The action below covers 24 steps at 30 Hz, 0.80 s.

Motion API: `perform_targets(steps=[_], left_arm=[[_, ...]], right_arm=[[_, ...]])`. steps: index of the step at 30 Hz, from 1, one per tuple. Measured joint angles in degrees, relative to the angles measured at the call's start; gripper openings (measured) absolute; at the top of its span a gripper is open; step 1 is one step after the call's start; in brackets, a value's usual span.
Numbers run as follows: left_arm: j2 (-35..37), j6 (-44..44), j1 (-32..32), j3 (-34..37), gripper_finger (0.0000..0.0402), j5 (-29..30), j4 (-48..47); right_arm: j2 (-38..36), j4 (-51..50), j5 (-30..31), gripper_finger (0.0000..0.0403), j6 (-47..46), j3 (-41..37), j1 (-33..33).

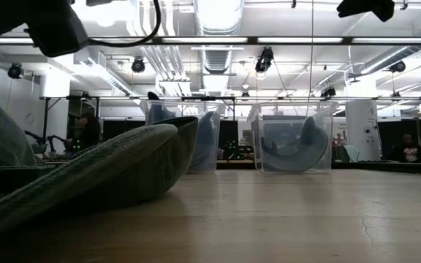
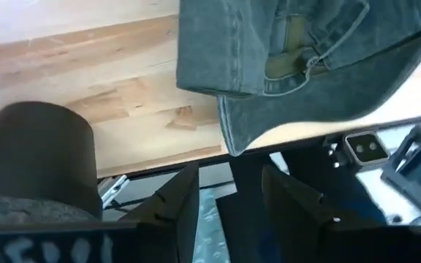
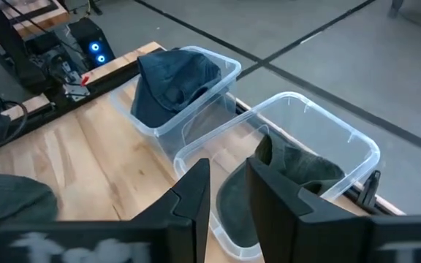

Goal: Pick & Place hat
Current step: Put the gray cap into the right transparent bin

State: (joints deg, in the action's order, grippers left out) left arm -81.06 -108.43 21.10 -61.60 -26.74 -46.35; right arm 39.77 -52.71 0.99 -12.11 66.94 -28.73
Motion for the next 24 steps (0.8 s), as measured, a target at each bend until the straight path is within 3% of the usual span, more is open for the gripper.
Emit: perform_targets(steps=[6,16,24], left_arm=[[-0.75,-2.27,1.12,1.35,0.0142,1.79,0.83],[-0.92,-5.91,1.67,7.62,0.0142,1.85,14.63],[-0.92,-10.81,3.82,10.72,0.0142,2.08,19.25]], right_arm=[[0.0,0.0,0.02,0.0087,0.36,0.0,0.0],[0.0,0.53,0.02,0.0078,0.36,0.01,0.0],[0.0,0.79,0.04,0.009,0.46,0.02,0.0]])
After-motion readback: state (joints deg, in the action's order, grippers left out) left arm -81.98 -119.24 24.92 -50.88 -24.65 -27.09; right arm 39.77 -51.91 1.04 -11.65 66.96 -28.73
